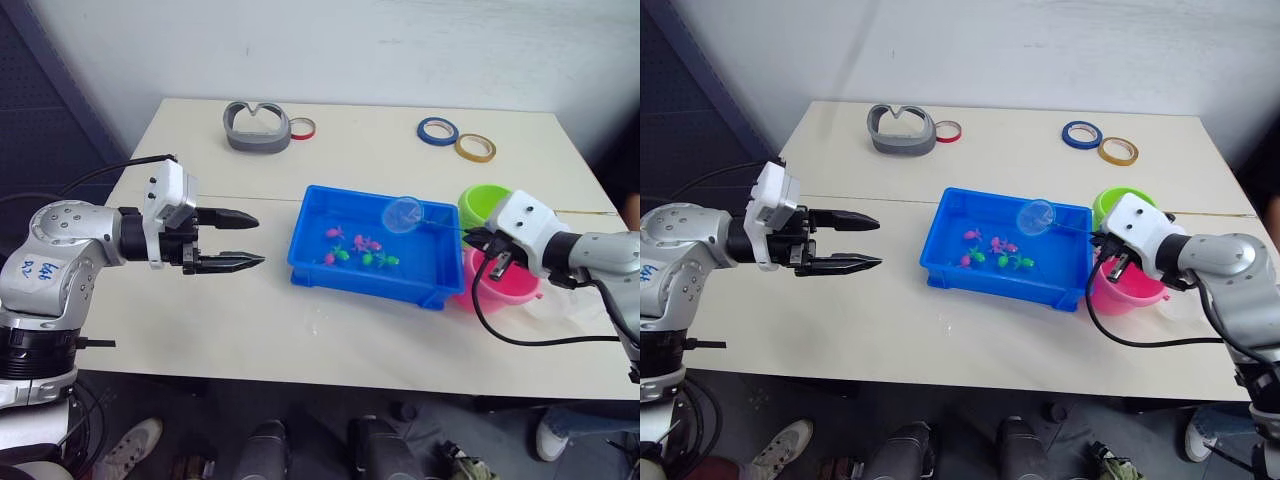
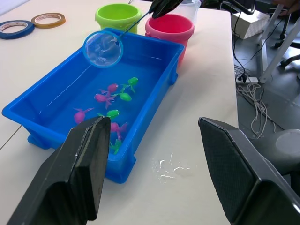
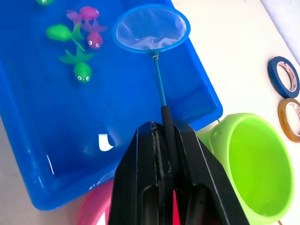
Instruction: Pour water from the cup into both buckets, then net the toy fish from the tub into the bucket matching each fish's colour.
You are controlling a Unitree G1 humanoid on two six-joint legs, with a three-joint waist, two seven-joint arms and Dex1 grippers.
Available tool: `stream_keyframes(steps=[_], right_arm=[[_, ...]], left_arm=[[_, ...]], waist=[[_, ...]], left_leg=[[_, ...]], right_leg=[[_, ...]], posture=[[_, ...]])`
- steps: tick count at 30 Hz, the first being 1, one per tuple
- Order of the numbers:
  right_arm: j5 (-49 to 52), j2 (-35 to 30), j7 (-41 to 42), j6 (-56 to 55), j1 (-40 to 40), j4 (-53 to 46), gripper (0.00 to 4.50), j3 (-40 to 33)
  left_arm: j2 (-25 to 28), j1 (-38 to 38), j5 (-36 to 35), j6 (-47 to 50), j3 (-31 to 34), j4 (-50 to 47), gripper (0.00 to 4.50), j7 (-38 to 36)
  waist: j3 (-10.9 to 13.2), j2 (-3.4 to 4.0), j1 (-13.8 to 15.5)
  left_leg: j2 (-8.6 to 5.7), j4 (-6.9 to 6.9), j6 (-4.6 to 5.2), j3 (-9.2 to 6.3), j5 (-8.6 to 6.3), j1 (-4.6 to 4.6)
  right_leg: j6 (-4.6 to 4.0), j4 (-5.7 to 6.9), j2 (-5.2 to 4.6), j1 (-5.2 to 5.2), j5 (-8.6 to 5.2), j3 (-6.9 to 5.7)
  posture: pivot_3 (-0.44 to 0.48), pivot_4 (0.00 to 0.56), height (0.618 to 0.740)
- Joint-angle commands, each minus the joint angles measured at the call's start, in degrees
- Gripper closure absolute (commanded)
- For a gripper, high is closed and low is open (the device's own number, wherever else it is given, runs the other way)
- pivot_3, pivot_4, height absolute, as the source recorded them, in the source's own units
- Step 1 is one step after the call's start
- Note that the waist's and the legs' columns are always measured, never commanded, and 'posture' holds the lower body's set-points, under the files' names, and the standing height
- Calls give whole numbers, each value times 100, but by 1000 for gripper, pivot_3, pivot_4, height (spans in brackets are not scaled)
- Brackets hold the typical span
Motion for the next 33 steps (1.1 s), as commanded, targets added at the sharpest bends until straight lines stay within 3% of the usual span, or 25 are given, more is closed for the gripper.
stream_keyframes(steps=[1, 19, 33], right_arm=[[-325, 26, -27, -260, -156, 66, 4500, 138], [-1179, 271, 21, -675, -114, 367, 4500, 638], [-686, 694, 249, -82, 17, -64, 4500, 428]], left_arm=[[147, 122, -122, -37, 99, -229, 1212, -114], [207, 398, -142, -27, 195, -393, 1212, -62], [212, 510, -235, 66, 281, -497, 1212, 25]], waist=[[0, 0, -5], [0, 0, -9], [0, 0, -21]], left_leg=[[0, 1, 0, 0, 0, 0], [0, 1, 0, 1, 0, 0], [0, 1, -1, 0, 0, 0]], right_leg=[[0, 0, 0, 0, 0, 0], [0, 4, 0, -3, 0, 0], [0, 7, 1, -3, 0, 1]], posture=[[0, 150, 740], [0, 150, 740], [0, 150, 740]])
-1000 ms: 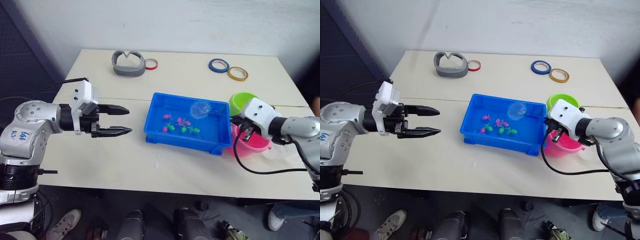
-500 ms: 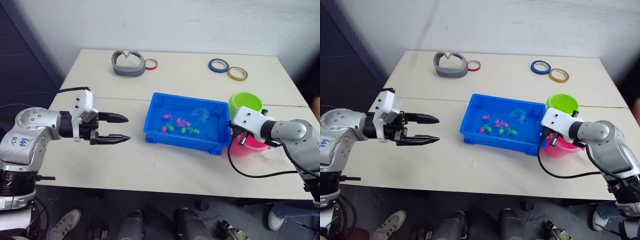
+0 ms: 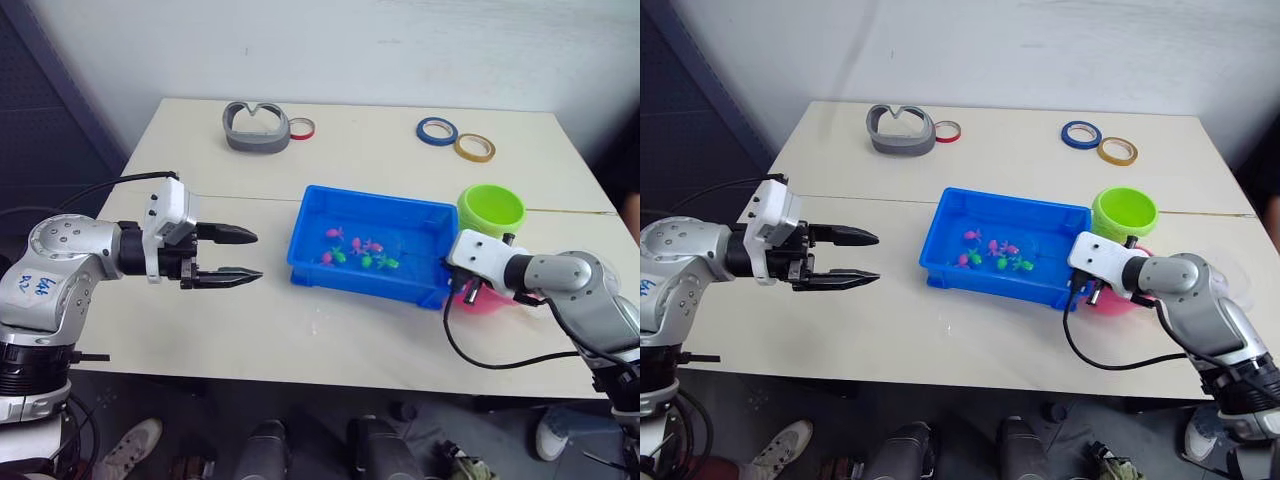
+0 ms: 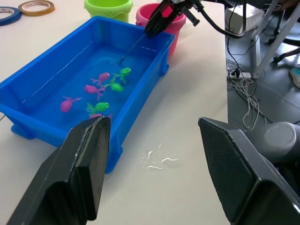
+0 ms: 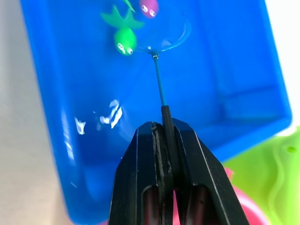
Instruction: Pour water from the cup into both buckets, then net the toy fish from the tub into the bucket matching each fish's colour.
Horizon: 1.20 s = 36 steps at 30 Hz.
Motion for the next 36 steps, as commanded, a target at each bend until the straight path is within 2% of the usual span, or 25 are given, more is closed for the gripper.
stream_keyframes(steps=[1, 18, 36], right_arm=[[307, 103, 48, 332, -35, -287, 4500, -339], [1091, 380, -74, 1263, -236, -430, 4500, -943], [1921, 117, 183, 1797, 38, -1009, 4500, -1390]], left_arm=[[100, 38, -155, 3, 186, -162, 1212, 13], [125, 38, -240, 44, 230, -139, 1212, -8], [77, -188, -84, -331, 112, 283, 1212, -32]], waist=[[0, 0, 1], [0, 0, -12], [0, 0, -41]], left_leg=[[0, 0, 0, -1, 0, 0], [0, -1, 0, -1, 0, 0], [0, -2, 0, -2, 0, 0]], right_leg=[[0, 0, 0, 0, 0, 0], [0, 0, -1, 0, 0, -1], [0, 0, -2, 0, 0, -1]], posture=[[0, 150, 740], [0, 150, 740], [0, 150, 740]])
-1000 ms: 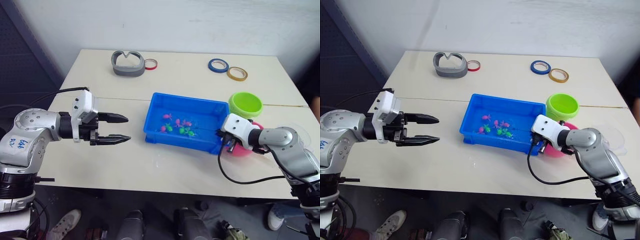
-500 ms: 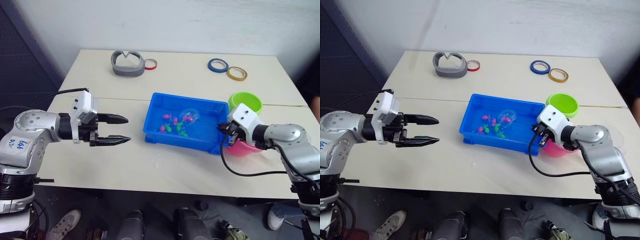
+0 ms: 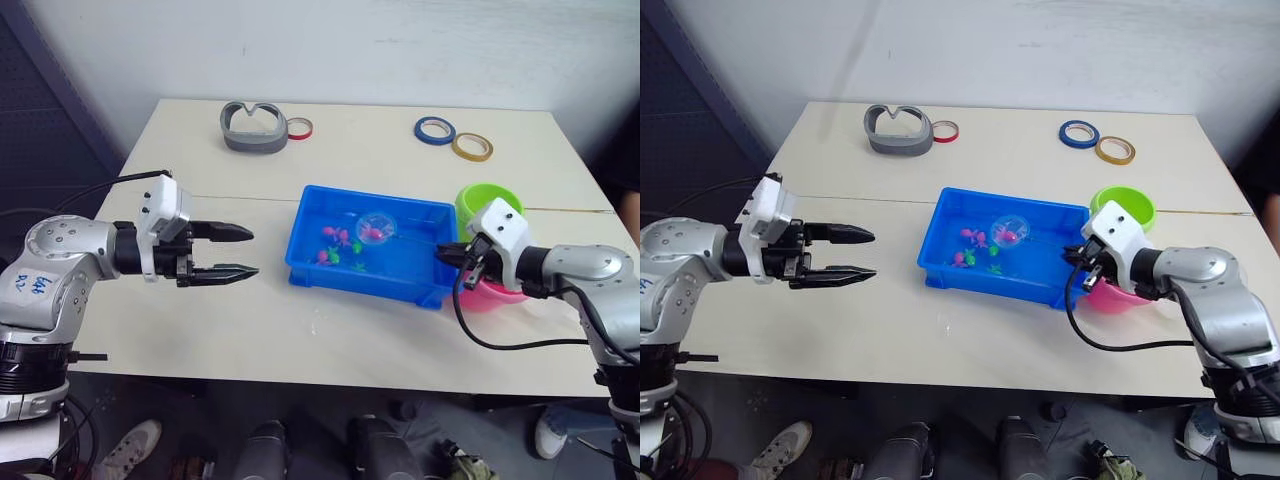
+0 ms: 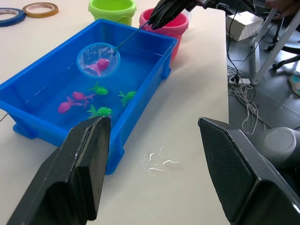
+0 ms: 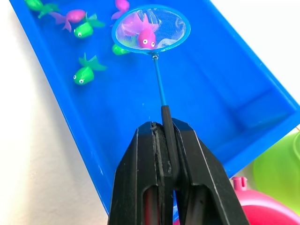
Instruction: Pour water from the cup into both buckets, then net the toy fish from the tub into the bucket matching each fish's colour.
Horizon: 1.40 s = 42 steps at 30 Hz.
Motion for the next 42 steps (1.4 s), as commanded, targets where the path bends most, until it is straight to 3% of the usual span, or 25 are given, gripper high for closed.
stream_keyframes(steps=[1, 11, 14, 20, 26, 33, 42], right_arm=[[307, -132, 124, 80, 120, -337, 4500, -332], [1401, -539, 468, 472, 967, -922, 4500, -1825], [1641, -644, 457, 706, 1419, -1137, 4500, -2582], [1715, -712, 453, 922, 2470, -1384, 4500, -3962], [1534, -627, 408, 796, 3305, -1391, 4500, -4726], [945, -509, 136, 262, 4057, -1436, 4500, -4891], [-387, -500, -205, -947, 4941, -1522, 4500, -4461]], left_arm=[[40, -141, 57, -235, 76, 89, 1212, -20], [-593, -1140, 519, -1150, -627, 1102, 1212, -394], [-888, -1510, 570, -1314, -803, 1473, 1212, -548], [-1293, -1984, 755, -1656, -1008, 2122, 1212, -822], [-1479, -2148, 831, -1784, -1054, 2404, 1212, -979], [-1564, -2167, 860, -1759, -1038, 2442, 1212, -1003], [-1567, -2052, 813, -1596, -1025, 2218, 1212, -994]], waist=[[0, 0, 0], [0, 0, 117], [0, 0, 110], [0, 0, 106], [0, 0, 92], [0, 0, 94], [0, 0, 94]], left_leg=[[0, 0, 0, 0, 0, 0], [-4, 7, 2, -2, 0, -5], [-4, 7, 3, 1, 0, -5], [-5, 9, 5, 3, 2, -5], [-2, 8, 8, 13, 5, 8], [-4, 9, 9, 13, 6, 11], [-5, 7, 8, 15, 7, 17]], right_leg=[[0, 0, 0, 0, 0, 0], [1, -2, 0, 3, 0, -6], [1, -1, 1, 3, 1, -4], [2, 0, 5, 4, 1, -6], [2, 8, 12, 7, 1, -2], [2, 4, 10, 16, 1, 2], [3, 4, 11, 19, 1, 9]], posture=[[0, 150, 740], [0, 150, 740], [0, 150, 740], [0, 150, 740], [0, 150, 740], [0, 150, 740], [0, 150, 740]])
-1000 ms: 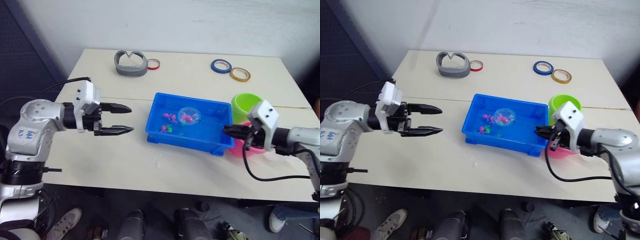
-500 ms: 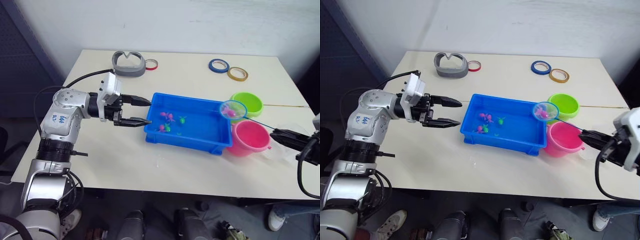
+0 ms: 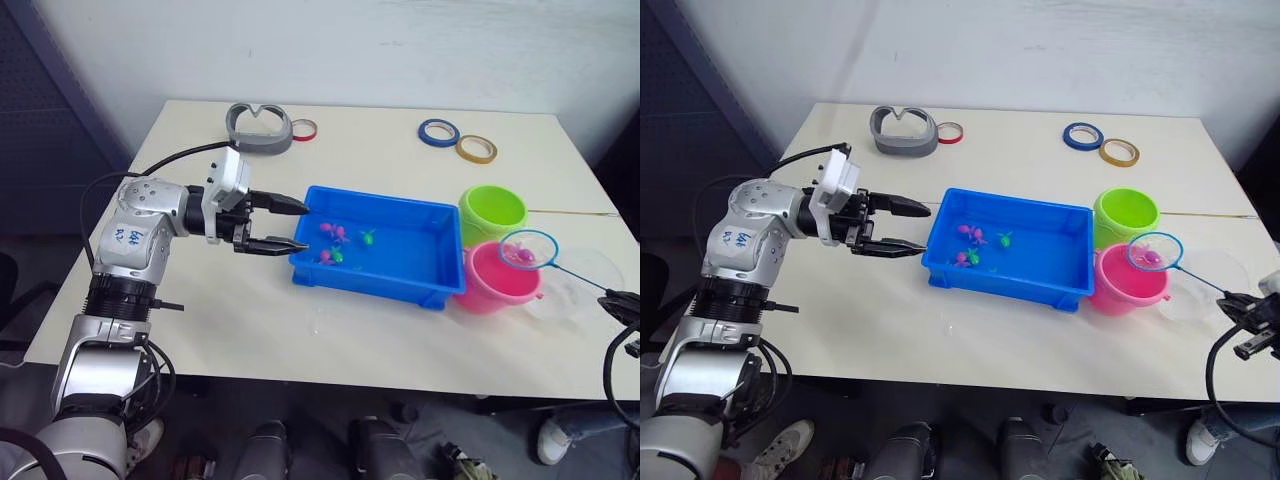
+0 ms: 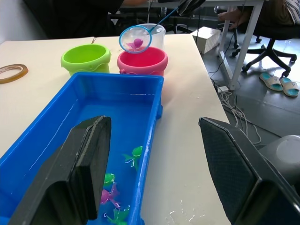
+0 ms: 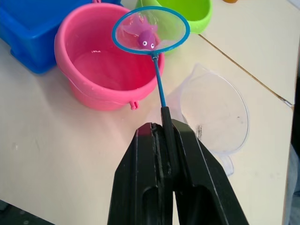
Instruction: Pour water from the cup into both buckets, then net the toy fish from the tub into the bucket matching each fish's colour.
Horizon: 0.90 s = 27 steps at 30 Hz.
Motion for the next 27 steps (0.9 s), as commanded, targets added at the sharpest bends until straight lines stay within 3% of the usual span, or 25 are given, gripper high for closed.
stream_keyframes(steps=[1, 12, 27], right_arm=[[-675, -36, -99, -666, 321, -190, 4500, 118], [-2333, -92, -834, -2733, 298, -19, 4500, 558], [-4049, -353, -1367, -5233, 521, 896, 4500, 378]], left_arm=[[26, -15, -60, 56, 66, -241, 1212, -19], [6, -26, -30, 73, 50, -211, 1212, -53], [45, 62, -48, 145, 87, -321, 1212, -24]], waist=[[0, 0, 4], [0, 0, -5], [0, -1, -13]], left_leg=[[0, 0, 0, -2, 0, 3], [-1, -5, -2, 15, 1, 29], [-2, -6, 0, 30, 2, 35]], right_leg=[[0, 0, 1, 3, 0, 3], [1, -5, 5, 21, -1, 3], [0, -6, 19, 22, -1, 13]], posture=[[0, 150, 740], [0, 150, 740], [0, 150, 740]])
